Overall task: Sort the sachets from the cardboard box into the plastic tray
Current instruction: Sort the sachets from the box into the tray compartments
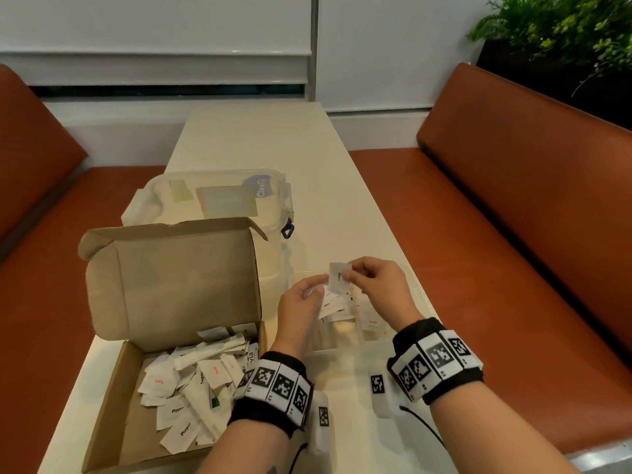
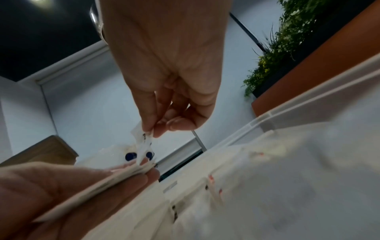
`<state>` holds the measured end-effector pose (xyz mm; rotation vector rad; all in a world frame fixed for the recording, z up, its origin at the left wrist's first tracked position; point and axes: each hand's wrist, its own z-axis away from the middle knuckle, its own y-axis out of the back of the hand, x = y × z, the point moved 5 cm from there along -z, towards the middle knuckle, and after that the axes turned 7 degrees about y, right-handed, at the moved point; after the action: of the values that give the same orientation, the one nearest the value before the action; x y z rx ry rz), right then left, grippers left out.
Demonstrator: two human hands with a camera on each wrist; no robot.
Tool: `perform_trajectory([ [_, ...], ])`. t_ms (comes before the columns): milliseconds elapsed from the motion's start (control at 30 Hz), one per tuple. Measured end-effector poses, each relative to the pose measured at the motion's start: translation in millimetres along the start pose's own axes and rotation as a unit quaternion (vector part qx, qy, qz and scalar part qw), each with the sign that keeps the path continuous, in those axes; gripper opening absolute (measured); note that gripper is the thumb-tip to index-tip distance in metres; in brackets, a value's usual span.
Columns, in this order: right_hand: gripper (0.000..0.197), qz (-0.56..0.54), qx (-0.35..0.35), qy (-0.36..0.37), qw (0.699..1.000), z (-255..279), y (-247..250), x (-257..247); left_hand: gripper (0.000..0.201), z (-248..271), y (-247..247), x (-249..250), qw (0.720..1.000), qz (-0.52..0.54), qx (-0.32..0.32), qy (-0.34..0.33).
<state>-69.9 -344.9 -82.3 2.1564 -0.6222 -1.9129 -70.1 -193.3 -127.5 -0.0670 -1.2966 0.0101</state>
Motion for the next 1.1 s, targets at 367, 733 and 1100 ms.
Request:
perform_trajectory([
  [367,0.009,-0.003,-0.027,-0.01,1.0,0.5,-4.0,-6.5,0.017,-0.4,-3.2,9.3,0.999,-0.022,0.035,-0.027],
  [733,0.023,0.313,-0.242,0.021,0.918,-7.7,-23.3,-0.9,0.029,7.5,20.3,11.1,0.986,-0.014,0.161,-0.044],
  [1100,0.02,0.381,-0.286,0.035,0.878,-13.6,-39.6,12.2,0.029,3.9,18.4,4.2,0.99,0.003,0.138,-0.022],
])
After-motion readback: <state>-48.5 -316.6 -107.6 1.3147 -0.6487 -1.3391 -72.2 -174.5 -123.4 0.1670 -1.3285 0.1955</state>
